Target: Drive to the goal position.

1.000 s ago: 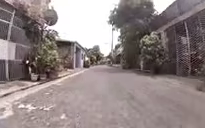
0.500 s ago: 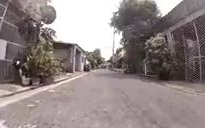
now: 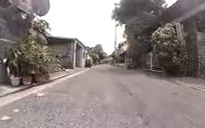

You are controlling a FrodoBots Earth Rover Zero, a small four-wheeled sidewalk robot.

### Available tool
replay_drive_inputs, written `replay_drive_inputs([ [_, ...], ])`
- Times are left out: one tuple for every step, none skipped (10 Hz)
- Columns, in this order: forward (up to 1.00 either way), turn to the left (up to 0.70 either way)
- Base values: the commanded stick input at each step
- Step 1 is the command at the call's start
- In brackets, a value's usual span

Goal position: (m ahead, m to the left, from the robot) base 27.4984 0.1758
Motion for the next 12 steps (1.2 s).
replay_drive_inputs([
  [1.00, 0.00],
  [1.00, -0.05],
  [1.00, -0.30],
  [1.00, -0.39],
  [1.00, -0.40],
  [1.00, 0.00],
  [1.00, 0.00],
  [1.00, 0.00],
  [1.00, 0.00],
  [1.00, 0.00],
  [1.00, 0.00],
  [1.00, 0.00],
])
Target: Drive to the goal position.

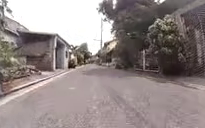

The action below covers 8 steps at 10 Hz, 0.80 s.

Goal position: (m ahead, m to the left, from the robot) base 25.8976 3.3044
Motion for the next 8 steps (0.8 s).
replay_drive_inputs([
  [1.00, 0.00],
  [1.00, 0.00],
  [1.00, 0.00],
  [1.00, 0.00],
  [1.00, 0.00],
  [1.00, 0.00],
  [1.00, 0.00],
  [1.00, 0.00],
])
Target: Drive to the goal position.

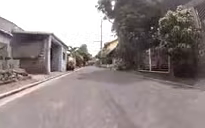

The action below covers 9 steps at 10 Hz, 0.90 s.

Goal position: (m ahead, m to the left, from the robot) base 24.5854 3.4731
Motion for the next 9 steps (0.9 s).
replay_drive_inputs([
  [1.00, 0.00],
  [1.00, 0.00],
  [1.00, 0.00],
  [1.00, 0.00],
  [1.00, 0.00],
  [1.00, 0.00],
  [1.00, 0.00],
  [1.00, 0.00],
  [1.00, 0.00],
])
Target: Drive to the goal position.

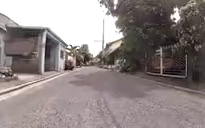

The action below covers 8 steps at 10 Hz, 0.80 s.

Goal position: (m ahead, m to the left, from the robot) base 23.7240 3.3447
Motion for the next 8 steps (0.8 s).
replay_drive_inputs([
  [1.00, 0.00],
  [1.00, 0.00],
  [1.00, 0.00],
  [1.00, 0.00],
  [1.00, 0.00],
  [1.00, 0.00],
  [1.00, 0.00],
  [1.00, 0.00],
])
